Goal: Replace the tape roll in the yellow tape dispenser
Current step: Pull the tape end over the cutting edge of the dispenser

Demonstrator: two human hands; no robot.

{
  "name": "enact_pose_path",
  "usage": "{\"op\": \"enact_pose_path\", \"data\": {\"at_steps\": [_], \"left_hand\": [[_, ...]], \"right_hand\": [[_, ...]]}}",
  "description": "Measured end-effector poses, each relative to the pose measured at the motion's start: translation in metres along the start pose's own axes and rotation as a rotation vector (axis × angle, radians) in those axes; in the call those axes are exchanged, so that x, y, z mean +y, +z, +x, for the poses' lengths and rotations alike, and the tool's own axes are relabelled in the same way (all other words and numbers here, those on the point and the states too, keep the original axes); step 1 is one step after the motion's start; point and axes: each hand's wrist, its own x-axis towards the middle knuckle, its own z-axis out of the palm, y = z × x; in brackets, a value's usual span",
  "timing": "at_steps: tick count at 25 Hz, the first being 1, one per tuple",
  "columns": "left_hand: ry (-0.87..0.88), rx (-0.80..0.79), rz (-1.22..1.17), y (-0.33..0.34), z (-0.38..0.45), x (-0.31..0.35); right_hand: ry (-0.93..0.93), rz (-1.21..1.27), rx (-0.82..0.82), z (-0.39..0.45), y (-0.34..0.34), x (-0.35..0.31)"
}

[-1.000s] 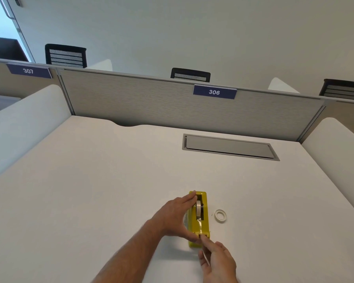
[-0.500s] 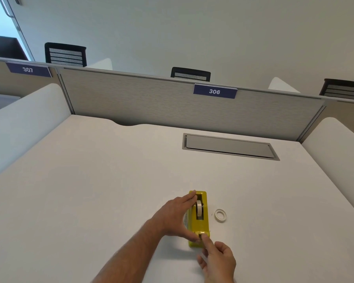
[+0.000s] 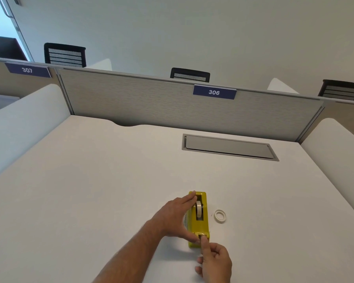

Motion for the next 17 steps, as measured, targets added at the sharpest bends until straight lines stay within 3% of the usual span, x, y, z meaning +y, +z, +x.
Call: {"op": "enact_pose_path", "data": {"at_steps": [8, 17], "left_hand": [[-0.01, -0.003, -0.013, -0.0001, 0.0008, -0.001], [-0.004, -0.024, -0.024, -0.0026, -0.0004, 0.0002]], "right_hand": [[-0.1, -0.073, 0.008, -0.0038, -0.0005, 0.0014], [-0.073, -0.072, -0.006, 0.0018, -0.0039, 0.0046]]}}
